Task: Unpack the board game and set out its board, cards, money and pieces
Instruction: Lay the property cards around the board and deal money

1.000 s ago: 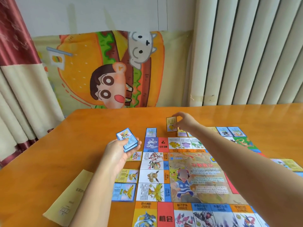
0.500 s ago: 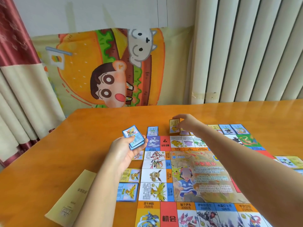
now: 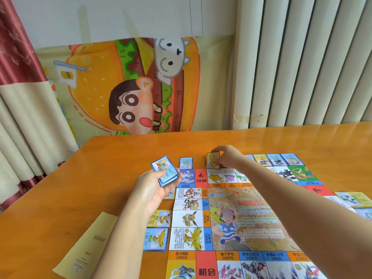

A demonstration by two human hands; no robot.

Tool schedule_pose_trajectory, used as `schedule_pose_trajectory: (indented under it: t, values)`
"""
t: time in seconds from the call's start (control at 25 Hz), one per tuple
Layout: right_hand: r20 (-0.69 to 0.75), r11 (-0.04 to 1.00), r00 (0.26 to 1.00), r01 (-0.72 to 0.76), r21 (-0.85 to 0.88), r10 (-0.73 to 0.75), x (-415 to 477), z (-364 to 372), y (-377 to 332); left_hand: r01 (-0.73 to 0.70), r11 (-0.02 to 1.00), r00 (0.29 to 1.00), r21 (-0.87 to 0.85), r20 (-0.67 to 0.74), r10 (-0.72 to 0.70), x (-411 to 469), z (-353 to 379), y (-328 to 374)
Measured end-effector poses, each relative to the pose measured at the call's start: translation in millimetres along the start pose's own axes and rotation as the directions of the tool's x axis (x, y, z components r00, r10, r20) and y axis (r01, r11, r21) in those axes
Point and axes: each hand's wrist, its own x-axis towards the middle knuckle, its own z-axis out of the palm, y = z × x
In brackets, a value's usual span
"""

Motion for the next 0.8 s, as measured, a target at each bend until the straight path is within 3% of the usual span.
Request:
schedule_pose_trajectory:
  t: [0.36, 0.56, 0.8]
  values:
    - [-0.087, 0.978, 0.995, 0.028, -0.207, -0.047, -6, 2, 0, 0.014, 1.0, 1.0, 0.007, 0.007, -0.014, 0, 0, -1]
    - [-0.201, 0.979, 0.971, 0.091, -0.184, -0.128, -16, -11, -4, -0.008, 1.0, 0.999, 0.03, 0.042, 0.007, -1, 2, 1]
    - [-0.076, 0.964, 0.964, 0.245, -0.107, -0.254, -65, -63, -29, -0.152, 0.958, 0.98, 0.242, 0.16, 0.115, -24, 21, 11]
